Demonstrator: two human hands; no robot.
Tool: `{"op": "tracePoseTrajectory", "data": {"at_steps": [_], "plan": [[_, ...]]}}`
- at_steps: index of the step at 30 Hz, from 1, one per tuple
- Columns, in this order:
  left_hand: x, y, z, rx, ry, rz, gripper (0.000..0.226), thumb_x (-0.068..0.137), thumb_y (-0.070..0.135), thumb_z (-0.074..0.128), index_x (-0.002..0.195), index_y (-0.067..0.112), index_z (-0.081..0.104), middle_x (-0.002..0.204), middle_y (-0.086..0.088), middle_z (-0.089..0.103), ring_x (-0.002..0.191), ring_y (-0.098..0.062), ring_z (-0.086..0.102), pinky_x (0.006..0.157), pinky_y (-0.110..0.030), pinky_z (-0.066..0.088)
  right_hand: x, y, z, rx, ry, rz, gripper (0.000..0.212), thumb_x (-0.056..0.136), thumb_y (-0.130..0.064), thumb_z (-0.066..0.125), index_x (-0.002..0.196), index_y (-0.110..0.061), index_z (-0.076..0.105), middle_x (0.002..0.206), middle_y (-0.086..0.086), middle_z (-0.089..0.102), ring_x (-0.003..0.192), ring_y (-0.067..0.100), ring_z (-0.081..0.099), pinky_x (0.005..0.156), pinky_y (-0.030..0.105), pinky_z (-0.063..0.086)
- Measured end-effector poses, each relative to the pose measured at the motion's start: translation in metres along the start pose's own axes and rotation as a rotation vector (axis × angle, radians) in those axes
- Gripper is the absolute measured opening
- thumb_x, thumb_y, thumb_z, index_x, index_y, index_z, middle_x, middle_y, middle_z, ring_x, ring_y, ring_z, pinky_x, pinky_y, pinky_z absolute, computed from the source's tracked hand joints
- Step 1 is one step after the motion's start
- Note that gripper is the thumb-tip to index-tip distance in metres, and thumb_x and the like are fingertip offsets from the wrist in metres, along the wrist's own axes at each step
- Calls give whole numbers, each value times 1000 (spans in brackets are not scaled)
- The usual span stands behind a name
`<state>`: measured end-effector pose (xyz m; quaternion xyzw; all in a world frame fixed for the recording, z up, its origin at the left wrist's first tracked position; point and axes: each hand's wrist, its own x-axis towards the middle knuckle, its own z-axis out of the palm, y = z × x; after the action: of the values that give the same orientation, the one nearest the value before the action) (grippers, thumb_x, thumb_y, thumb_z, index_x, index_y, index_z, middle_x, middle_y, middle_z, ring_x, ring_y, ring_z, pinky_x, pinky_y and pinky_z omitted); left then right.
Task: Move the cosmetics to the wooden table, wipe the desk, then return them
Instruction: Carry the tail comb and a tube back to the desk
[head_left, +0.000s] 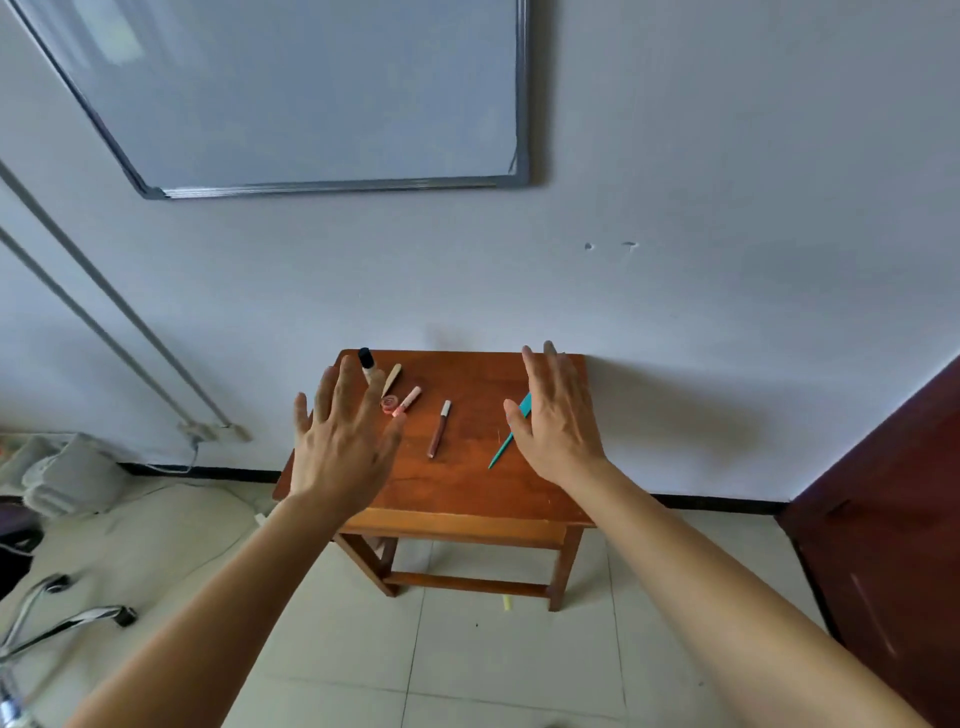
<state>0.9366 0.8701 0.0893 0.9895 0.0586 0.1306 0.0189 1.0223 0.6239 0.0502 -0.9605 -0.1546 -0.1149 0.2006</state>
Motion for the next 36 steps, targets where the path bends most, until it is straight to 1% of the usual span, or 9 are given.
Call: {"op": "tracePoseTrajectory", "data": {"at_steps": [8, 12, 16, 23, 28, 30, 32, 34, 36], "plan": [[89, -56, 46, -8, -119, -31, 71, 92, 66, 12, 153, 30, 18, 164, -5, 0, 150, -27, 0, 119, -55, 9, 101, -27, 60, 23, -94, -49, 68, 102, -47, 37, 157, -21, 7, 164, 13, 9, 151, 30, 10, 120, 44, 21], [133, -91, 88, -37, -209, -6, 64, 96, 61, 21, 152, 30, 19, 163, -6, 6, 150, -27, 5, 119, -54, 12, 132, -39, 100, -13, -144, -32, 68, 102, -48, 36, 156, -23, 4, 164, 11, 7, 151, 29, 11, 120, 43, 22], [161, -120, 132, -65, -406, 43, 61, 97, 60, 24, 150, 29, 23, 157, -4, 28, 144, -28, 26, 113, -50, 28, 152, -49, 142, -63, -221, 90, 66, 102, -47, 37, 156, -24, 6, 164, 8, 10, 150, 27, 17, 117, 41, 29], [197, -160, 203, -66, -592, 241, 55, 97, 57, 35, 147, 33, 29, 157, -2, 30, 144, -26, 29, 111, -48, 33, 164, -67, 210, -129, -344, 258, 67, 99, -50, 45, 153, -30, 13, 162, 4, 18, 146, 26, 29, 109, 39, 39], [207, -153, 241, -81, -621, 343, 56, 95, 50, 47, 145, 32, 30, 152, 0, 35, 136, -25, 39, 106, -43, 41, 148, -67, 243, -106, -438, 266, 68, 97, -51, 47, 152, -33, 11, 146, 4, 39, 123, 20, 54, 88, 27, 53], [211, -144, 251, -55, -634, 386, 61, 94, 47, 51, 147, 31, 27, 155, -2, 30, 138, -27, 34, 107, -45, 39, 138, -65, 253, -100, -503, 252, 73, 96, -53, 48, 153, -34, 5, 141, 7, 39, 116, 19, 56, 84, 26, 54], [219, -133, 263, 11, -680, 454, 74, 92, 40, 57, 152, 31, 13, 161, -7, 14, 145, -32, 21, 113, -48, 30, 129, -61, 263, -86, -557, 258, 78, 94, -55, 51, 153, -34, 4, 137, 9, 38, 111, 19, 56, 83, 28, 56], [225, -122, 272, 76, -721, 495, 87, 91, 33, 60, 153, 31, 1, 163, -8, 0, 147, -34, 11, 116, -50, 21, 121, -56, 269, -58, -584, 277, 76, 94, -53, 54, 153, -33, 11, 129, 7, 40, 105, 17, 56, 81, 27, 56], [229, -115, 278, 114, -728, 504, 87, 91, 32, 59, 154, 31, -2, 163, -9, -3, 147, -35, 10, 117, -51, 18, 117, -50, 274, -38, -577, 284, 69, 93, -48, 58, 150, -32, 22, 123, 4, 42, 100, 15, 57, 78, 24, 55]]}}
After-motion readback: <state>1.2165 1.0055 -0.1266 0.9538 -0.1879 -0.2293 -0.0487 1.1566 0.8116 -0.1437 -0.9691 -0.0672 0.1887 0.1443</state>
